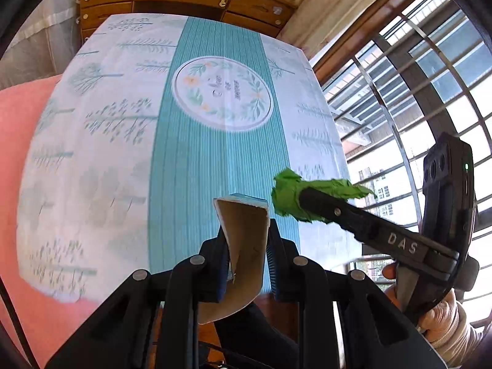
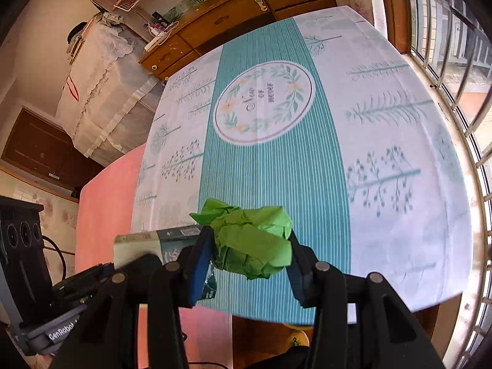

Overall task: Collect trash
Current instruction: 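Carry the chocolate box and green paper down over the bin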

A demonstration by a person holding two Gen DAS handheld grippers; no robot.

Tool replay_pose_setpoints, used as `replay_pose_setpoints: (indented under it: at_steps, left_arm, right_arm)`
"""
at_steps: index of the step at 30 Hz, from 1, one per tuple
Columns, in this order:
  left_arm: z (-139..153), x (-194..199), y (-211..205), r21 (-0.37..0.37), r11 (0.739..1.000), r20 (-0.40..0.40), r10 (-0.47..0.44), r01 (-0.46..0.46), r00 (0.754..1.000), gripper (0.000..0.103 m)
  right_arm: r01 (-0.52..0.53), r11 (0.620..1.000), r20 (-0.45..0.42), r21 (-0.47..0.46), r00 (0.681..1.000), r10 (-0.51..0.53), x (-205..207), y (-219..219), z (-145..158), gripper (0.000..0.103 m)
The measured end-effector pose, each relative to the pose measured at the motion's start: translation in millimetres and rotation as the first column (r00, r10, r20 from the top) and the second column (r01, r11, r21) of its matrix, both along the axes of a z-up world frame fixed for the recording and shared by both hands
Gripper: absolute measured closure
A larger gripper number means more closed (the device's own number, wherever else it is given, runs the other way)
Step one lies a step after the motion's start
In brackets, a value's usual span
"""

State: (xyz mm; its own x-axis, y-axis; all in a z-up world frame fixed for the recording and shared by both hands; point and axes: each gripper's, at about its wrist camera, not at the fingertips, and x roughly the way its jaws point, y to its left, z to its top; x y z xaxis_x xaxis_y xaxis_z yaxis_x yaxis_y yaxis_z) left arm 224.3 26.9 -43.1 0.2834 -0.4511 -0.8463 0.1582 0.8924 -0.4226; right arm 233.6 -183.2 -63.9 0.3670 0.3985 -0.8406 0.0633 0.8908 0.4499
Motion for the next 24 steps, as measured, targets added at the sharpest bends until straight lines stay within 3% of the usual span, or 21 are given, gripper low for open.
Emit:
replay_pose_setpoints:
  at_steps: [6, 11, 17, 24]
  left_arm:
    - [-0.9, -92.3, 35.8, 0.002, 1.0, -0.032, 0.01, -0.01, 0.999, 0.084]
    - [-20.6, -139.8, 44.9, 0.017, 1.0, -0.091, 0.017, -0.015, 0.996, 0.084]
    - [-64.9, -172.0, 40.3, 0.087, 0.995, -0.147, 0.059, -0.046, 0.987, 0.084]
    - [-135.7, -190.4, 13.5, 0.163, 0.987, -0.169, 0.027, 0.001, 0.985, 0.084]
  right_arm:
    - [-0.007, 1.0, -0.052, -0.016, 0.999, 0.006, -96.3, 32.6, -9.5, 0.058]
    - [-0.033, 0.998, -0.118, -0.056, 0.993, 0.026, -158.5, 46.7, -24.2, 0.058]
    - [-0.017, 0.995, -0.197, -0.102, 0.98, -0.003, -200.8, 36.8, -62.4, 0.058]
    - [0.028, 0.992, -0.268, -0.119, 0.961, -0.06, -220.9, 24.1, -125.9, 0.058]
